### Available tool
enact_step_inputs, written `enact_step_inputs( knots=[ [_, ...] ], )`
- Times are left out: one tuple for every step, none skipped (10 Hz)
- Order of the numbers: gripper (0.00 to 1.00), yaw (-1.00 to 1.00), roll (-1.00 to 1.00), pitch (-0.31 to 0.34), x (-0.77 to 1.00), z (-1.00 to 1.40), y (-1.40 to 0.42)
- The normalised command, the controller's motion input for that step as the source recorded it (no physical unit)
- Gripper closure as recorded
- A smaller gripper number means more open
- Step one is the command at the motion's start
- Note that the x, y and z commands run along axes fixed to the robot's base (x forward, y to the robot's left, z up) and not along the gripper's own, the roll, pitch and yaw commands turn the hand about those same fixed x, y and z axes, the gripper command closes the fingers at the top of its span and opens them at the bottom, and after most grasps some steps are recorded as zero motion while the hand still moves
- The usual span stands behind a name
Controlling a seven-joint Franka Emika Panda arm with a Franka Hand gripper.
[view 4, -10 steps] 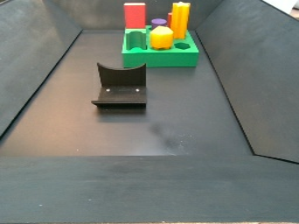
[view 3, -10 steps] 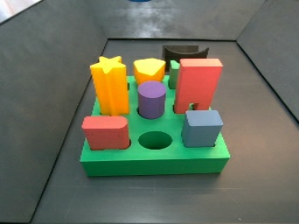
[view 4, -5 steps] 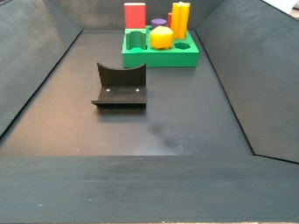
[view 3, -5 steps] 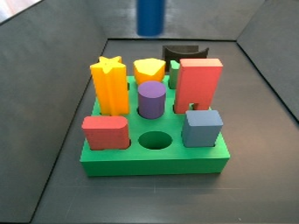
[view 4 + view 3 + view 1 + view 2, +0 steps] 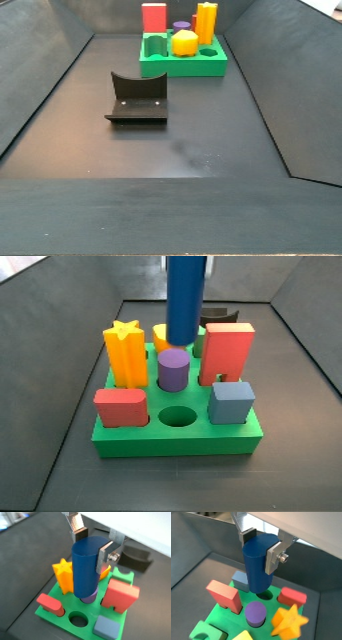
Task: Pick up the oval object. Move up. Move to above the board. Insert the oval object.
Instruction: Insert the oval object.
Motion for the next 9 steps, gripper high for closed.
enact_step_inputs(
  knots=[
    [1.0, -1.0, 0.02, 0.0, 0.0, -0.6, 0.0],
    [1.0, -1.0, 0.0, -0.003, 0.0, -0.67, 0.0],
    [1.0, -0.93, 0.0, -0.097, 0.0, -0.55, -0.22],
    [1.0, -0.9, 0.0, -0.091, 0.0, -0.46, -0.25],
    [1.0, -0.91, 0.0, -0.073, 0.0, -0.44, -0.25],
    [1.0, -0.02, 0.0, -0.003, 0.04, 0.0, 0.0],
    [1.0, 0.0, 0.0, -0.003, -0.02, -0.04, 0.0],
    [1.0, -0.84, 0.0, -0.083, 0.0, -0.32, -0.35],
    [1.0, -0.91, 0.0, -0.067, 0.0, -0.34, -0.26]
  ],
)
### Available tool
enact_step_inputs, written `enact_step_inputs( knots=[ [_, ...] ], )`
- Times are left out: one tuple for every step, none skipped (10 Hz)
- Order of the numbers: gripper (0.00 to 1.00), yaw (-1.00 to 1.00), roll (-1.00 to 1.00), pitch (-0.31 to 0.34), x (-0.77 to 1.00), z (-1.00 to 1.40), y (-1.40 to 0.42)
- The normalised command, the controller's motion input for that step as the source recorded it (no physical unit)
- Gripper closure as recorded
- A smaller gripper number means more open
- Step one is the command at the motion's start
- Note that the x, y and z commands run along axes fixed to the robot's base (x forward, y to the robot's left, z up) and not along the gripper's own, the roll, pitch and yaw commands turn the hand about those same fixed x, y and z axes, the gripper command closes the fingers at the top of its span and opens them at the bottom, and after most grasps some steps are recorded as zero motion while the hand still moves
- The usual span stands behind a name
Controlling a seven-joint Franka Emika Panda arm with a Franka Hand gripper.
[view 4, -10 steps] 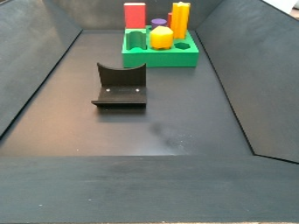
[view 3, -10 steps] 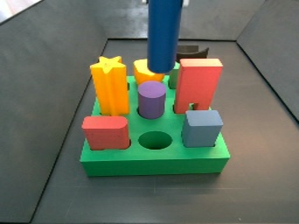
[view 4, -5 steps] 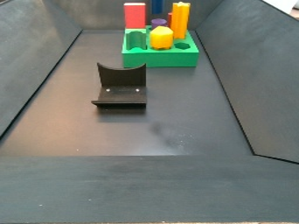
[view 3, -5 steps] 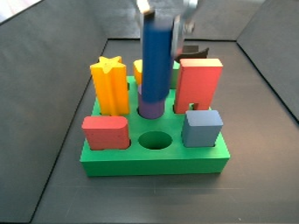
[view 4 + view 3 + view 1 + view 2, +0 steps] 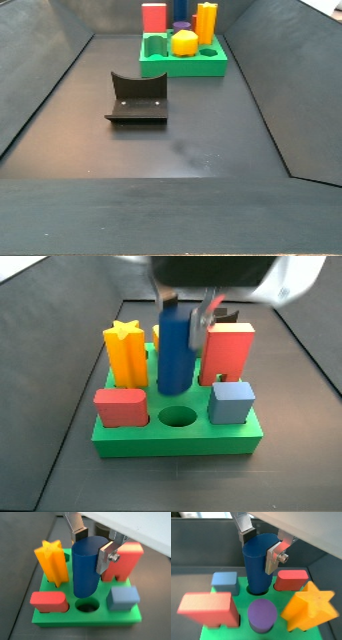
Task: Pick up the oval object. Move up. Move to above the board. Insert the oval object.
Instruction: Insert the oval object.
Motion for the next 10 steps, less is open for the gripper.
enact_step_inputs(
  knots=[
    [1.0, -0.89, 0.0, -0.02, 0.0, -0.31, -0.28],
    [1.0, -0.01, 0.0, 0.0, -0.06, 0.0, 0.0],
    [1.0, -0.48, 0.0, -0.019, 0.0, -0.12, -0.1],
    [1.0, -1.0, 0.0, 0.0, 0.0, -0.24, -0.02],
    [1.0, -1.0, 0.0, 0.0, 0.0, -0.27, 0.0],
    [1.0, -1.0, 0.0, 0.0, 0.0, -0.27, 0.0],
    [1.0, -0.31, 0.0, 0.0, 0.22, 0.0, 0.05],
    [1.0, -0.09, 0.0, 0.0, 0.24, -0.13, -0.03],
    [1.0, -0.29, 0.0, -0.027, 0.63, -0.37, -0.19],
    [1.0, -0.21, 0.0, -0.031, 0.54, -0.22, -0.09]
  ],
)
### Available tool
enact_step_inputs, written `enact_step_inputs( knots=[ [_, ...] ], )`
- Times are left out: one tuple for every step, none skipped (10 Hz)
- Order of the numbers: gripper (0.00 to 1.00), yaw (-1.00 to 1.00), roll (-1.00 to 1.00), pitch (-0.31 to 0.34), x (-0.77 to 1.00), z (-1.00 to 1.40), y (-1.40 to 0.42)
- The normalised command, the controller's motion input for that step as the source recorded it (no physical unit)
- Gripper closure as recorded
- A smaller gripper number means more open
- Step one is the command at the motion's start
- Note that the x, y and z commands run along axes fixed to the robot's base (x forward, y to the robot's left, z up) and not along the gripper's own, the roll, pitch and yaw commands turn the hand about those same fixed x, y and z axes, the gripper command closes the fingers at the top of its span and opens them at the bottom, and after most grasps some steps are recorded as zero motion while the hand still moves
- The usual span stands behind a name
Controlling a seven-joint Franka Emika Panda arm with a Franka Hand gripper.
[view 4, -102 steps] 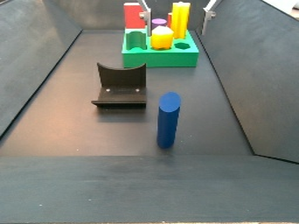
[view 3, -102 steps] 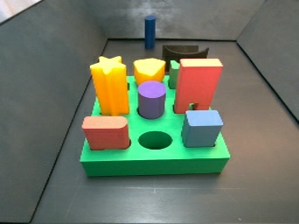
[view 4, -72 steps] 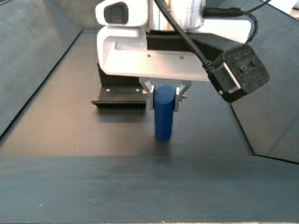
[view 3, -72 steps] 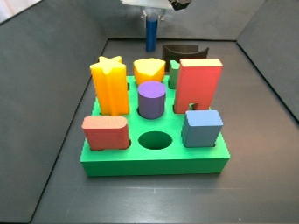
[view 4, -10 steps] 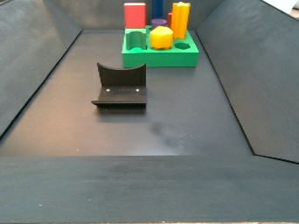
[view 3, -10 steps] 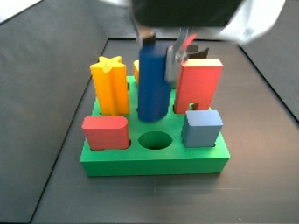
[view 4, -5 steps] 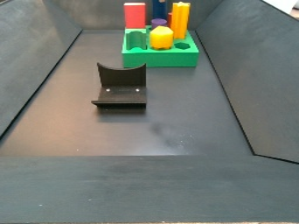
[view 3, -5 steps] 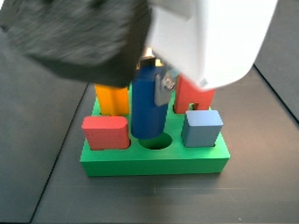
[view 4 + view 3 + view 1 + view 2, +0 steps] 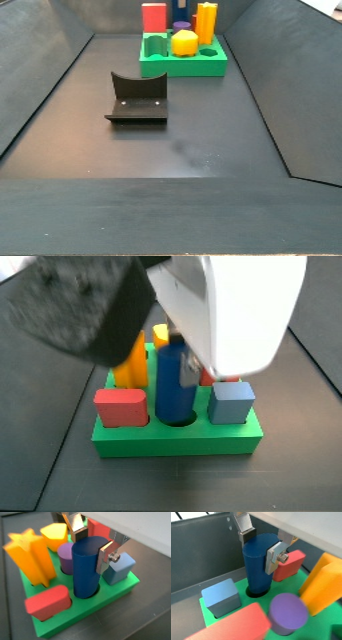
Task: Pick up the oval object. Move up. Move to above the board. Insert the oval object.
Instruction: Insert the oval object.
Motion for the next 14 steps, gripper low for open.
enact_step_inputs(
  knots=[
    [1.0, 0.0, 0.0, 0.0, -0.08, 0.0, 0.0],
    [1.0, -0.15, 0.16, 0.003, 0.0, -0.51, 0.03],
    [1.0, -0.23, 0.21, 0.03, -0.09, -0.64, 0.19],
    [1.0, -0.27, 0.09, 0.059, -0.57, -0.3, 0.18],
    [1.0, 0.0, 0.0, 0.0, -0.13, 0.0, 0.01],
    [1.0, -0.13, 0.04, 0.0, -0.32, -0.24, -0.02],
    [1.0, -0.26, 0.0, -0.016, -0.29, -0.36, -0.25],
    [1.0, -0.07, 0.0, -0.09, 0.09, -0.32, -0.33],
    [1.0, 0.0, 0.0, -0.029, 0.0, -0.05, -0.06],
    [1.0, 0.0, 0.0, -0.037, 0.14, -0.4, 0.11],
    [1.0, 0.03, 0.0, 0.0, 0.28, -0.55, 0.22],
    [1.0, 0.01, 0.0, 0.0, 0.34, -0.4, 0.12],
    [1.0, 0.0, 0.0, -0.004, 0.18, -0.17, -0.14],
    [1.0, 0.0, 0.0, -0.099, 0.0, -0.27, -0.26]
  ],
)
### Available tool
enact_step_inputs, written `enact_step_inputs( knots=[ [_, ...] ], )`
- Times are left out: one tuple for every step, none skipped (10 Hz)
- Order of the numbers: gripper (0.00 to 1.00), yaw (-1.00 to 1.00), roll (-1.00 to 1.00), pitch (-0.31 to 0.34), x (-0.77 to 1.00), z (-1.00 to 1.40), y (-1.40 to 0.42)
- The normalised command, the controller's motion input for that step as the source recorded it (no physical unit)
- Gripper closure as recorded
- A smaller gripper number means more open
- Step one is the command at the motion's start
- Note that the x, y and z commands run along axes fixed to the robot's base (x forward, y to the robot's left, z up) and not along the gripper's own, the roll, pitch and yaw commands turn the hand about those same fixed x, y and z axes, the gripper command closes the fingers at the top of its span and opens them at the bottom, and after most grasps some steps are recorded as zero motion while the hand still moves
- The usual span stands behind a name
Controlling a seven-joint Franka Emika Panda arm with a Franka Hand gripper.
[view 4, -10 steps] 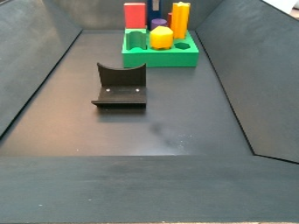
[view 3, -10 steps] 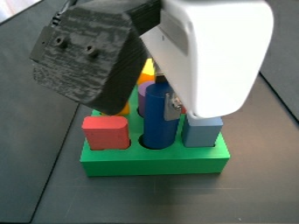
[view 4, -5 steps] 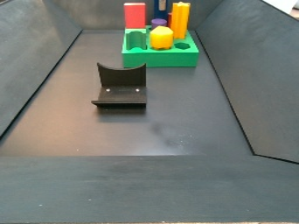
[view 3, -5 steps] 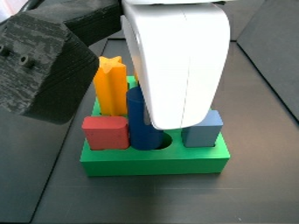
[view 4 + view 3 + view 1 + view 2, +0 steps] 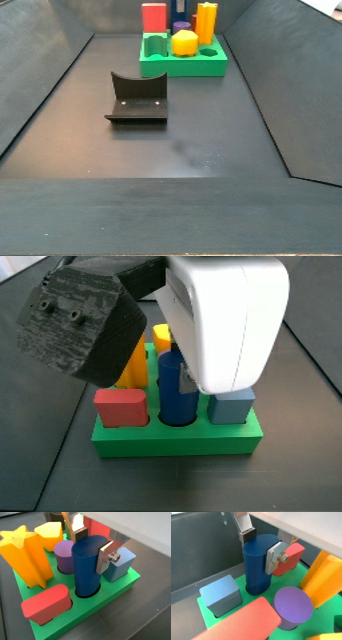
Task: Pick up the oval object. Move up. Move to above the board. Insert the oval object.
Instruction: Insert the oval object.
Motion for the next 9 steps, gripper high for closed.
enact_step_inputs(
  knots=[
    [1.0, 0.0, 0.01, -0.006, -0.01, 0.0, -0.02],
    [1.0, 0.0, 0.02, 0.0, -0.07, -0.2, 0.0],
    [1.0, 0.0, 0.15, 0.0, -0.07, -0.43, 0.03],
    [1.0, 0.0, 0.21, 0.0, -0.09, -0.59, 0.01],
    [1.0, 0.0, 0.3, -0.003, -0.01, -0.79, 0.0],
    [1.0, 0.0, 0.3, 0.0, 0.0, -0.78, -0.05],
    [1.0, 0.0, 0.3, 0.0, 0.07, -0.7, -0.11],
    [1.0, 0.0, 0.04, 0.064, 0.05, 0.0, -0.04],
    [1.0, 0.0, 0.0, 0.0, 0.0, 0.0, 0.0]
  ],
)
